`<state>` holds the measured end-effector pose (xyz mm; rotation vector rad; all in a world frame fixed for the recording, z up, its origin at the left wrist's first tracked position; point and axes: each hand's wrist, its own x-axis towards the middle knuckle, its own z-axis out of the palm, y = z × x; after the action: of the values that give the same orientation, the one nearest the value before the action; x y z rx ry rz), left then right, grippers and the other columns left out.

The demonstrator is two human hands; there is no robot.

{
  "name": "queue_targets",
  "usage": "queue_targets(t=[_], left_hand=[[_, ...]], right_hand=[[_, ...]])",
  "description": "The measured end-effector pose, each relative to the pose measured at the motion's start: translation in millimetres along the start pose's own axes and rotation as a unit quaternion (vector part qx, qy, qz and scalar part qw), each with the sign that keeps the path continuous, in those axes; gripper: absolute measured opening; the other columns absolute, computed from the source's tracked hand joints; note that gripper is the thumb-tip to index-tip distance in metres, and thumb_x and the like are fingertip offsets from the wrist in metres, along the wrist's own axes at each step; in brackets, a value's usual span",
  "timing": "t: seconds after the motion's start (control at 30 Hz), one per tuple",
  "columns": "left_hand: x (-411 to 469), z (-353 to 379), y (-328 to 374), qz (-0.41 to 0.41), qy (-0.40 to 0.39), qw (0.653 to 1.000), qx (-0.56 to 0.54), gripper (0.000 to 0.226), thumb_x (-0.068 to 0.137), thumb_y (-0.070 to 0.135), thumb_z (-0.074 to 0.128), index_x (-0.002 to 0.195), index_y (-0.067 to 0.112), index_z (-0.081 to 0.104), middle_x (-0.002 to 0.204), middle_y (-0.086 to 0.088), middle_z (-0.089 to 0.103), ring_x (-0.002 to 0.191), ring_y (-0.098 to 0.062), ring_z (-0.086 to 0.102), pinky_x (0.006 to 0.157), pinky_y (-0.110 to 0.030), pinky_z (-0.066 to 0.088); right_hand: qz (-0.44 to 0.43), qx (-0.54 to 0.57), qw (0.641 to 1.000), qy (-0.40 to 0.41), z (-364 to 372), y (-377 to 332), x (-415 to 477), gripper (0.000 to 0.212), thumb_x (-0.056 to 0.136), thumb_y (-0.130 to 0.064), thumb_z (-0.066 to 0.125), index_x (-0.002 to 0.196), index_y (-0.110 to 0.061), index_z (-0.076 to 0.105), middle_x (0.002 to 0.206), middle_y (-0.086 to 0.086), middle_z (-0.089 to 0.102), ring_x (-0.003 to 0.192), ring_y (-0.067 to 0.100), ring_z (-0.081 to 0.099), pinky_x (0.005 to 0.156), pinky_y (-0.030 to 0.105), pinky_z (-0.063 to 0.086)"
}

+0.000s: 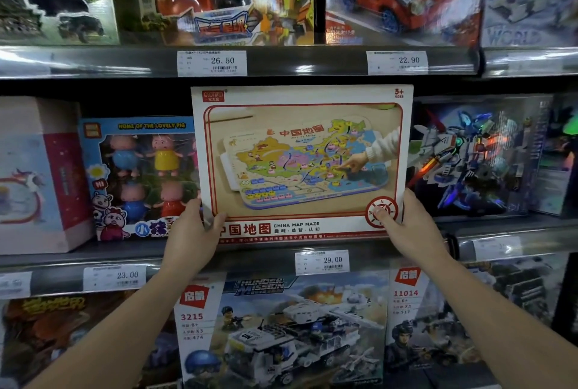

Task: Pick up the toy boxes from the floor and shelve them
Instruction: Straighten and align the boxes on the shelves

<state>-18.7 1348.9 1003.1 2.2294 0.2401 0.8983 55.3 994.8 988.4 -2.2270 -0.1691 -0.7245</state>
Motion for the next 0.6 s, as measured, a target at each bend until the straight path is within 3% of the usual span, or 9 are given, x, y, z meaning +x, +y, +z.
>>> queue_targets(t=[0.1,0.3,0.43,0.6], left_hand=[[0.1,-1.0,-0.2,0.001,-0.005,1.0,0.003,0.023,0.094,0.032,0.062,0.103,0.013,0.052,0.091,0.002,0.06,0.084,-0.017,0.06,0.057,-0.022,0.04],[0.1,-4.6,1.3,-0.007,-0.023,1.0,-0.003,0.028,0.095,0.033,0.06,0.111,0.012,0.052,0.099,0.001,0.061,0.089,-0.015,0.06,0.058,-0.019,0.042],[-0.8,-6.5,2.5,-0.017,-0.024,0.999,-0.014,0.031,0.094,0.034,0.061,0.113,0.011,0.051,0.097,0.002,0.061,0.088,-0.015,0.061,0.057,-0.021,0.042],[-5.2,-9.5,5.3,-0.01,-0.006,1.0,-0.025,0.051,0.094,0.032,0.062,0.135,0.008,0.044,0.096,0.01,0.053,0.078,-0.002,0.051,0.057,-0.018,0.038]], right_hand=[[0.015,-0.037,0.999,0.001,-0.2,0.8,1.2,0.062,0.092,-0.05,0.058,0.14,-0.017,0.038,0.131,0.009,0.044,0.105,0.029,0.06,0.087,0.044,0.052],[0.01,-0.019,1.0,-0.006,-1.9,0.0,1.6,0.054,0.092,-0.048,0.059,0.135,-0.019,0.041,0.125,0.006,0.052,0.103,0.022,0.058,0.085,0.042,0.051],[0.007,0.0,1.0,-0.01,-4.1,-3.2,-0.2,0.067,0.09,-0.051,0.06,0.144,-0.021,0.035,0.138,0.007,0.05,0.117,0.025,0.057,0.094,0.049,0.051],[0.014,0.02,1.0,-0.001,-5.9,-3.5,0.3,0.072,0.089,-0.054,0.061,0.147,-0.024,0.032,0.141,0.005,0.051,0.121,0.025,0.056,0.096,0.052,0.051]])
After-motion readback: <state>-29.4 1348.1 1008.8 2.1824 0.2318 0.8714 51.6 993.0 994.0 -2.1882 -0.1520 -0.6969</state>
